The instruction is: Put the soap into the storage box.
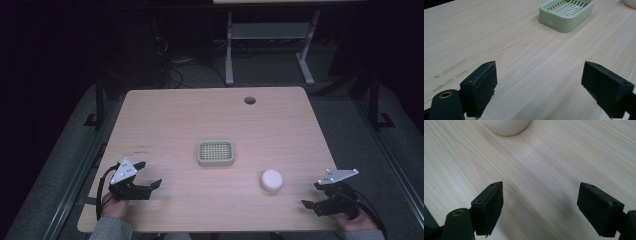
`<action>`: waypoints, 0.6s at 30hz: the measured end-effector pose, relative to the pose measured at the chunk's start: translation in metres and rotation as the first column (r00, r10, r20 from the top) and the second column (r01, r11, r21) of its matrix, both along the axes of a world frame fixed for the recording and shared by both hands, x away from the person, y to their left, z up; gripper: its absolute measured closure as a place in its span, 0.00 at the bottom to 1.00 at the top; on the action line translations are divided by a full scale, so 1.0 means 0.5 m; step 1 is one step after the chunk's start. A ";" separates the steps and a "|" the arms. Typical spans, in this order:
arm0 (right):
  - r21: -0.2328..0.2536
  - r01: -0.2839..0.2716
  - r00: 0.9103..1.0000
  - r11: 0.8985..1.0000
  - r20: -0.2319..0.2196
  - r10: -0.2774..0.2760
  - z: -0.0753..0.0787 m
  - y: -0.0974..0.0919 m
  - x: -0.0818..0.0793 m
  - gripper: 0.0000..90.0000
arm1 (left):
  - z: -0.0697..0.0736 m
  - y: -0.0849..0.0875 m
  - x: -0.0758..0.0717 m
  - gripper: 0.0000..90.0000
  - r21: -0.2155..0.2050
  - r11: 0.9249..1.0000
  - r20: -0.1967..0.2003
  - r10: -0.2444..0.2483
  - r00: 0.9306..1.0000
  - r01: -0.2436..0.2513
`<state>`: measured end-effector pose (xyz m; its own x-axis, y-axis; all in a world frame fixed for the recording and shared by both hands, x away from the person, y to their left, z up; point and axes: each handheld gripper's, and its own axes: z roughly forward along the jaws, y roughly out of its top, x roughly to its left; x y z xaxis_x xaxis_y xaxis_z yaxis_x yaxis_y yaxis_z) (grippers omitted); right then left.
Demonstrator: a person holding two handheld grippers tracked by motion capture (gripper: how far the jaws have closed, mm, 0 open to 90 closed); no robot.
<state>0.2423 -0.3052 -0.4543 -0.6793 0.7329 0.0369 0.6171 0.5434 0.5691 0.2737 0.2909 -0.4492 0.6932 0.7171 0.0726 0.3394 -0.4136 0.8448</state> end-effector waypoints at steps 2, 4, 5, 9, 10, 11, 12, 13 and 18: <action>-0.003 -0.012 1.000 1.000 -0.002 0.012 0.000 0.005 0.000 0.23 | -0.001 0.001 0.000 0.14 -0.009 1.000 -0.007 0.011 1.000 -0.011; -0.005 -0.012 1.000 1.000 -0.005 0.012 0.000 0.009 0.001 0.23 | -0.001 0.003 0.000 0.14 -0.008 1.000 -0.016 0.017 1.000 -0.017; -0.005 -0.015 1.000 1.000 -0.009 0.015 -0.001 0.011 0.002 0.23 | -0.002 0.004 0.001 0.14 -0.007 1.000 -0.009 0.011 1.000 -0.011; -0.023 -0.028 1.000 0.999 -0.009 0.028 0.000 0.023 0.004 0.23 | -0.001 0.004 0.000 0.14 0.004 1.000 -0.004 0.004 1.000 -0.004; -0.026 -0.031 0.999 0.999 -0.009 0.030 0.001 0.026 0.004 0.23 | -0.001 0.005 0.000 0.14 -0.002 1.000 -0.004 0.006 1.000 -0.006; -0.025 -0.033 0.999 0.999 -0.006 0.033 0.001 0.029 0.005 0.23 | -0.001 0.006 0.000 0.14 -0.003 1.000 -0.007 0.010 1.000 -0.010; -0.029 -0.037 0.999 0.999 -0.005 0.037 0.002 0.031 0.006 0.23 | -0.001 0.007 0.000 0.14 -0.006 1.000 -0.010 0.013 1.000 -0.013; -0.031 -0.037 0.999 0.999 -0.001 0.037 0.003 0.034 0.006 0.23 | -0.002 0.007 0.001 0.14 -0.015 1.000 -0.008 0.015 1.000 -0.015; -0.029 -0.045 0.999 0.999 -0.005 0.045 0.004 0.040 0.007 0.23 | -0.001 0.008 0.002 0.14 -0.013 1.000 -0.001 0.016 1.000 -0.016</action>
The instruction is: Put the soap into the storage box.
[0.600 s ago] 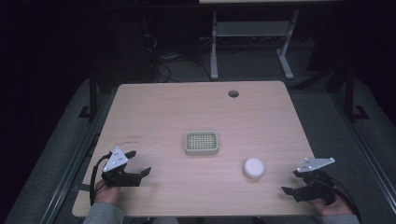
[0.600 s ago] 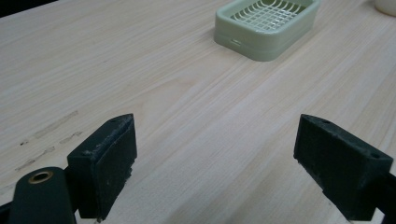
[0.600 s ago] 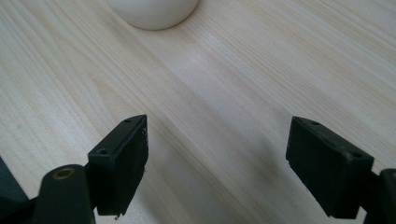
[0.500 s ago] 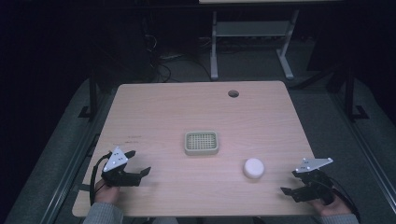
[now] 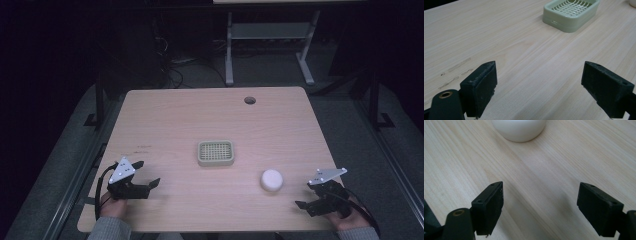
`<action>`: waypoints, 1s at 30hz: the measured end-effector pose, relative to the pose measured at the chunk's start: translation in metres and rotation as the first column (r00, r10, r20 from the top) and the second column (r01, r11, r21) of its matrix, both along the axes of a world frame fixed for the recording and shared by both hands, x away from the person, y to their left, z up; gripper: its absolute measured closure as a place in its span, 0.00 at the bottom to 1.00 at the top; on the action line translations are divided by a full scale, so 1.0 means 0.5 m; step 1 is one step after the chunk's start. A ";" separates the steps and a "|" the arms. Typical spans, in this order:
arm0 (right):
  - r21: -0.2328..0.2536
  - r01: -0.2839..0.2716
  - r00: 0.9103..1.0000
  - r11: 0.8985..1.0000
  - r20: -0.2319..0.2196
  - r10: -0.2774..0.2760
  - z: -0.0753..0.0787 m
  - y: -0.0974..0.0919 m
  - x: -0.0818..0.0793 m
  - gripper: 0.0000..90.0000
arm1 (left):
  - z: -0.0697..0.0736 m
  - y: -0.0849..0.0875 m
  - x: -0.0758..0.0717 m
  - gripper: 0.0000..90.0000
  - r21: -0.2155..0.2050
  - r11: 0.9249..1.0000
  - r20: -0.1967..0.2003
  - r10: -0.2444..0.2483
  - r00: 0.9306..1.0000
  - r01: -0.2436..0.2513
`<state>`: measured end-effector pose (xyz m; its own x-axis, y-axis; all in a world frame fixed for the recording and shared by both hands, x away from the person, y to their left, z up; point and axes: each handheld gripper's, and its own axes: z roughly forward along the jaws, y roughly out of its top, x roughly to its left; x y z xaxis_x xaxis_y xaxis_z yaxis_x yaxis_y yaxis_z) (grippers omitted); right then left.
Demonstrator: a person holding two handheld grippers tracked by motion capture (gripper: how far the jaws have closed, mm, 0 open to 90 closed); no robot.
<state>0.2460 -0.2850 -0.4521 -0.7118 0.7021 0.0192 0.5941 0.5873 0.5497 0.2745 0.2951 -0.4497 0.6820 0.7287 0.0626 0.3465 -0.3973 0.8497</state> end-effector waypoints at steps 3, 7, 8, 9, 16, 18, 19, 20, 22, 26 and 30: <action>0.005 -0.001 1.000 1.000 -0.006 0.001 0.002 0.004 0.000 0.23 | 0.001 0.001 0.000 0.14 0.001 1.000 0.000 0.005 1.000 -0.005; -0.018 -0.009 1.000 1.000 -0.004 0.009 0.006 0.011 0.004 0.22 | 0.000 0.002 0.000 0.14 0.002 1.000 -0.007 0.009 1.000 -0.009; -0.019 -0.014 1.000 1.000 -0.004 0.014 0.008 0.013 0.005 0.22 | 0.000 0.001 0.000 0.14 0.002 1.000 -0.007 0.008 1.000 -0.008; -0.020 -0.015 1.000 1.000 -0.001 0.015 0.010 0.015 0.007 0.21 | 0.000 0.001 0.000 0.14 0.000 1.000 -0.006 0.008 1.000 -0.008; -0.057 -0.054 0.999 0.997 -0.009 0.053 0.025 0.036 0.018 0.21 | 0.000 0.004 0.000 0.14 0.005 1.000 -0.003 0.006 1.000 -0.006; -0.058 -0.063 0.998 0.996 -0.008 0.063 0.029 0.041 0.022 0.21 | 0.000 0.004 0.000 0.14 0.001 1.000 -0.001 0.007 1.000 -0.007; -0.056 -0.068 0.998 0.996 -0.011 0.068 0.030 0.042 0.022 0.21 | 0.000 0.003 0.000 0.14 -0.005 1.000 -0.002 0.009 1.000 -0.009; -0.056 -0.069 0.998 0.996 -0.013 0.068 0.031 0.044 0.022 0.21 | 0.000 0.004 0.000 0.14 -0.006 1.000 -0.002 0.008 1.000 -0.008; -0.055 -0.079 0.997 0.995 -0.026 0.078 0.032 0.045 0.023 0.21 | 0.000 0.004 0.000 0.14 -0.008 1.000 0.000 0.009 1.000 -0.009; -0.075 -0.083 0.996 0.994 -0.047 0.080 0.035 0.050 0.027 0.20 | 0.000 0.004 0.001 0.14 -0.008 1.000 -0.001 0.008 1.000 -0.008; -0.081 -0.100 0.994 0.992 -0.059 0.095 0.046 0.060 0.034 0.20 | 0.001 0.005 -0.001 0.14 -0.017 1.000 -0.002 0.013 1.000 -0.013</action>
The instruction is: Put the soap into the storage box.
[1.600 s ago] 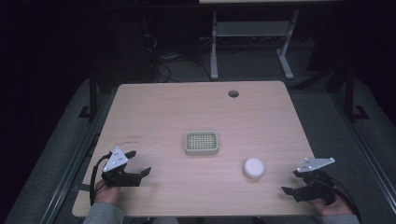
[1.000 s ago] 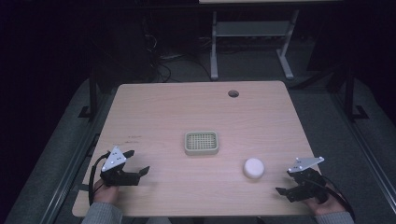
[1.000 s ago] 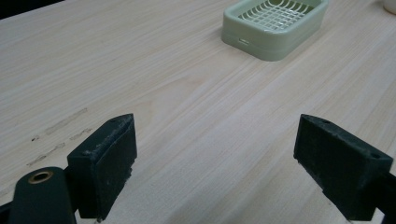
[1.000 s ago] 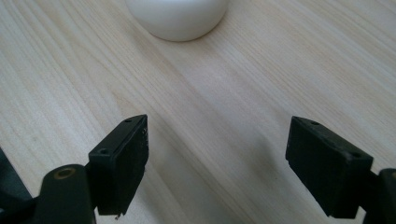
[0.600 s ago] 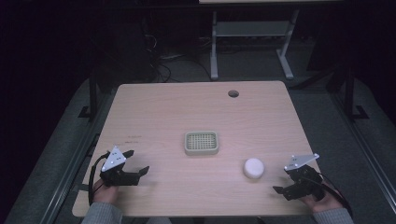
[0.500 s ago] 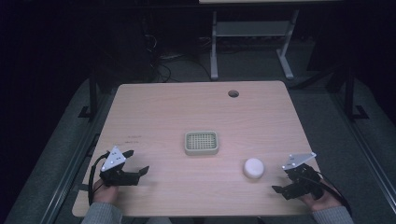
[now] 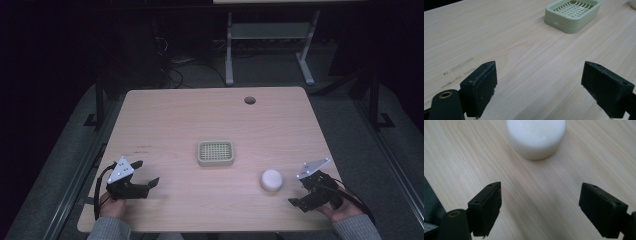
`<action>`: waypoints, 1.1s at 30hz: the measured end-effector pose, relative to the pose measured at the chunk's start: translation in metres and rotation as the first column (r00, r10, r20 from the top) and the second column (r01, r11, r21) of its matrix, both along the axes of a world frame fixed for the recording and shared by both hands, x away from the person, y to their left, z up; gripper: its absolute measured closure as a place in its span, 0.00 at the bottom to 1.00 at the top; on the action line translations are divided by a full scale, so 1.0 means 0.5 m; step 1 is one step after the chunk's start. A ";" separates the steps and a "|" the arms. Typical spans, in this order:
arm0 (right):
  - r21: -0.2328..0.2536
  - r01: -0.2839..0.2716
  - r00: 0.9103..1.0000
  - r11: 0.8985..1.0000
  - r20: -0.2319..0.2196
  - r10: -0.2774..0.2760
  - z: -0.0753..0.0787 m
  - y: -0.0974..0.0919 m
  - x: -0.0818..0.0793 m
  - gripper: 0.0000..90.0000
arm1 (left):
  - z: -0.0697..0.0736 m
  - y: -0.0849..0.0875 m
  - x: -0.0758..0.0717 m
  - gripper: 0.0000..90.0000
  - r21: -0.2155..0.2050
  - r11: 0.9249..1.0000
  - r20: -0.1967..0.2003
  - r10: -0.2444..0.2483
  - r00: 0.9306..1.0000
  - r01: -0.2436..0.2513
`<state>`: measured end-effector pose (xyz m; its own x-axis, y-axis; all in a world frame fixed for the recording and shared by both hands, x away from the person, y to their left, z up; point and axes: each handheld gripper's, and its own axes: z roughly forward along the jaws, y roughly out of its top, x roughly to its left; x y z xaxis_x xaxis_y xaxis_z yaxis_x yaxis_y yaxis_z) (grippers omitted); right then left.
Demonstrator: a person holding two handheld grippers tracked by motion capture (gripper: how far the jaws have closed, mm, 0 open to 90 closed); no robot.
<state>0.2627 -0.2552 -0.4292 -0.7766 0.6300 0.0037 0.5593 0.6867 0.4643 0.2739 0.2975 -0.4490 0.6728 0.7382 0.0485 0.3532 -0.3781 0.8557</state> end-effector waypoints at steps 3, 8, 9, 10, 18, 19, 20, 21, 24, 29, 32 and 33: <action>-0.013 -0.016 1.000 1.000 -0.005 0.015 0.008 0.011 0.007 0.20 | 0.000 0.000 0.000 0.14 -0.001 1.000 -0.001 0.001 1.000 -0.001; -0.036 -0.039 0.999 0.999 -0.021 0.039 0.013 0.034 0.021 0.20 | 0.000 0.001 0.000 0.14 -0.003 1.000 0.000 0.003 1.000 -0.003; -0.041 -0.044 0.999 0.998 -0.025 0.043 0.013 0.038 0.024 0.20 | 0.001 0.002 0.000 0.14 -0.001 1.000 0.001 0.002 1.000 -0.002; -0.041 -0.044 0.999 0.998 -0.025 0.043 0.013 0.038 0.024 0.20 | 0.001 0.002 0.000 0.14 -0.001 1.000 0.001 0.002 1.000 -0.002; -0.076 -0.074 0.997 0.994 -0.034 0.071 0.012 0.067 0.044 0.20 | 0.002 0.006 0.000 0.14 0.001 1.000 0.005 0.002 1.000 -0.002; -0.080 -0.077 0.997 0.994 -0.032 0.074 0.013 0.070 0.046 0.20 | 0.002 0.006 0.001 0.14 -0.001 1.000 0.005 0.003 1.000 -0.003; -0.085 -0.083 0.996 0.993 -0.030 0.081 0.013 0.073 0.048 0.20 | 0.002 0.005 0.001 0.14 -0.005 1.000 0.004 0.004 1.000 -0.004; -0.085 -0.086 0.996 0.993 -0.031 0.083 0.013 0.077 0.049 0.20 | 0.001 0.004 0.000 0.14 -0.011 1.000 0.006 0.005 1.000 -0.005; -0.096 -0.092 0.996 0.991 -0.029 0.089 0.014 0.085 0.053 0.20 | 0.001 0.004 0.000 0.14 -0.017 1.000 0.006 0.007 1.000 -0.007; -0.108 -0.099 0.995 0.989 -0.027 0.097 0.016 0.092 0.058 0.19 | 0.001 0.004 0.000 0.14 -0.015 1.000 0.003 0.009 1.000 -0.009; -0.111 -0.102 0.995 0.989 -0.028 0.100 0.018 0.094 0.062 0.19 | 0.003 0.006 0.000 0.14 -0.004 1.000 0.004 0.003 1.000 -0.003; -0.113 -0.106 0.994 0.988 -0.031 0.103 0.019 0.095 0.064 0.19 | 0.002 0.005 0.000 0.14 -0.010 1.000 0.005 0.004 1.000 -0.004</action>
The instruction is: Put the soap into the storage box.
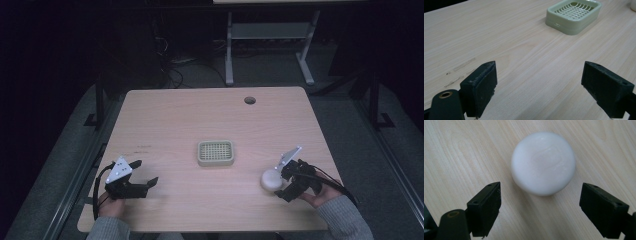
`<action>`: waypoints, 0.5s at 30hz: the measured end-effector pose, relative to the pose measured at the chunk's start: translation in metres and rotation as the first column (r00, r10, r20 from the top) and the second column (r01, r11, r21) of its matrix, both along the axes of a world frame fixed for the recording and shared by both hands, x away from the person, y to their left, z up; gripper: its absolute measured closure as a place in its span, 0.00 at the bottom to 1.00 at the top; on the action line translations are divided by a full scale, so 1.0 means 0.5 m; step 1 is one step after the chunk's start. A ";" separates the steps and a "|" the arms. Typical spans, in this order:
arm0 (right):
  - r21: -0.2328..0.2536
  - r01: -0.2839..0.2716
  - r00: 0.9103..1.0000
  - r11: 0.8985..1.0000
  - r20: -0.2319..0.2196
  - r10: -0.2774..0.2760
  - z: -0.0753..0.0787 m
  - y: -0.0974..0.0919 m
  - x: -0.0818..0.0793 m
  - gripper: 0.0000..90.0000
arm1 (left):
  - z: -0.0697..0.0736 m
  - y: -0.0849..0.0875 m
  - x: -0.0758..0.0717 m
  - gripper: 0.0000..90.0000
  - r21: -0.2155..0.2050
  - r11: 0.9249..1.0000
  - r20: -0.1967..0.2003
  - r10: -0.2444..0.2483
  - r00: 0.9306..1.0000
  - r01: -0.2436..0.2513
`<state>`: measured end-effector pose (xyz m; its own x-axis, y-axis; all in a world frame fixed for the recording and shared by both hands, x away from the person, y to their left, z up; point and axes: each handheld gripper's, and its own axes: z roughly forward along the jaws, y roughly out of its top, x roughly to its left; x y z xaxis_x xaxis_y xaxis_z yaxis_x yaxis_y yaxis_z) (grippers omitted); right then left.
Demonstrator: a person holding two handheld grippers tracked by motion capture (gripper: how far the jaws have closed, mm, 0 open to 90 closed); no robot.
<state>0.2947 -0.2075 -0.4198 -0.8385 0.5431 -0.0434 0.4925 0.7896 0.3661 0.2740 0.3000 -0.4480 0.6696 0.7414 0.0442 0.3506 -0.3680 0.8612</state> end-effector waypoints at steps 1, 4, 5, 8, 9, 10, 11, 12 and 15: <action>-0.006 -0.001 1.000 1.000 -0.001 0.000 0.001 0.001 0.001 0.19 | 0.000 0.000 0.000 0.14 0.002 1.000 0.000 -0.001 1.000 0.001; -0.006 -0.003 1.000 1.000 -0.003 0.003 0.003 0.004 0.004 0.19 | 0.000 0.000 0.001 0.14 0.002 1.000 -0.002 -0.001 1.000 0.001; -0.009 -0.007 1.000 1.000 -0.005 0.007 0.005 0.008 0.007 0.19 | 0.000 0.000 0.001 0.14 0.002 1.000 0.001 -0.001 1.000 0.001; -0.019 -0.008 1.000 1.000 -0.013 0.008 0.006 0.013 0.013 0.18 | 0.000 0.000 0.000 0.14 0.002 1.000 -0.001 0.000 1.000 0.001; -0.021 -0.014 1.000 1.000 -0.016 0.014 0.006 0.015 0.016 0.18 | 0.000 0.001 0.000 0.14 0.002 1.000 -0.001 -0.001 1.000 0.001; -0.024 -0.015 1.000 1.000 -0.018 0.015 0.006 0.017 0.017 0.18 | 0.000 0.001 0.000 0.14 0.002 1.000 -0.001 0.000 1.000 0.000; -0.026 -0.018 1.000 1.000 -0.018 0.017 0.007 0.018 0.019 0.18 | 0.001 0.001 0.000 0.14 0.004 1.000 0.000 -0.001 1.000 0.001; -0.028 -0.018 1.000 0.999 -0.017 0.018 0.007 0.020 0.021 0.17 | 0.001 0.001 0.000 0.14 0.006 1.000 -0.001 -0.001 1.000 0.001; -0.036 -0.022 0.999 0.999 -0.028 0.021 0.007 0.026 0.026 0.17 | 0.000 0.001 0.000 0.14 0.005 1.000 0.000 -0.002 1.000 0.002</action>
